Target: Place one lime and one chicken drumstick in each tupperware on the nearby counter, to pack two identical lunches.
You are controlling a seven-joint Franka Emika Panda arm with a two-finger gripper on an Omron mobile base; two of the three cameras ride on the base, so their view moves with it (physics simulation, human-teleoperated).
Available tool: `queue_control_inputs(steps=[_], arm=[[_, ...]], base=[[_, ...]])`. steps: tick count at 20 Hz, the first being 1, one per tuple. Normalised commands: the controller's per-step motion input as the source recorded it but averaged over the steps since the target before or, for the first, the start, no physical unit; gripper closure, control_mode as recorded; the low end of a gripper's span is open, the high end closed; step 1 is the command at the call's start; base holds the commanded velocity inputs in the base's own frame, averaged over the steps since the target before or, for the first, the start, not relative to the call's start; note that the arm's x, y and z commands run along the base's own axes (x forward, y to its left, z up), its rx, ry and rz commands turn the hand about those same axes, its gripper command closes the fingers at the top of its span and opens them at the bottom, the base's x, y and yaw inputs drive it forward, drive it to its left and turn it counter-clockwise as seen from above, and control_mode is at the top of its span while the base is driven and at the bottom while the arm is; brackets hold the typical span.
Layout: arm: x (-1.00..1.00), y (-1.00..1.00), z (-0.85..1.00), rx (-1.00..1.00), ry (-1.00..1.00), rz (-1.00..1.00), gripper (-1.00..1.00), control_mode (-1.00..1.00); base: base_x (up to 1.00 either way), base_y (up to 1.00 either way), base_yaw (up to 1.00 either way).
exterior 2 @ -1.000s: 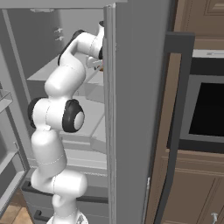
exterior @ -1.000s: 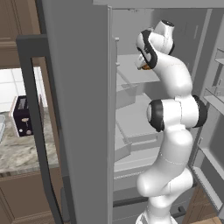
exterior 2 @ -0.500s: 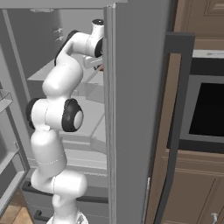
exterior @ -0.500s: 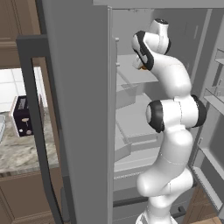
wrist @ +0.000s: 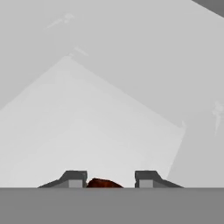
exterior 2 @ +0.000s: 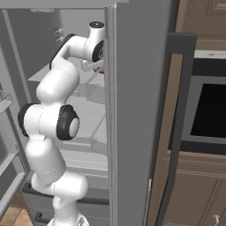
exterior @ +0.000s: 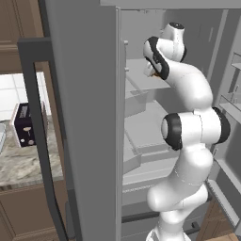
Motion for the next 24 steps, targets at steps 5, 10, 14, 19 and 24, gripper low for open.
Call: queue_control_inputs(steps=[5,10,14,19,24], arm=[[-0.31,0.62,0.11,0.0,-0.11,-0.13,1.0,-1.0],[-0.6,0.44,0.19,0.0,-0.1,-0.11,1.0,-1.0],[-0.65,0.09,0.0,0.0,-0.18,-0.03,1.0,-1.0],[-0.89,0.0,0.0,0.0,-0.26,0.0,1.0,-1.0],[-0.91,0.0,0.0,0.0,-0.2,0.0,1.0,-1.0]], base=[[0.0,0.0,0.0],[0.0,0.0,0.0],[0.0,0.0,0.0],[0.0,0.0,0.0],[0.0,0.0,0.0]])
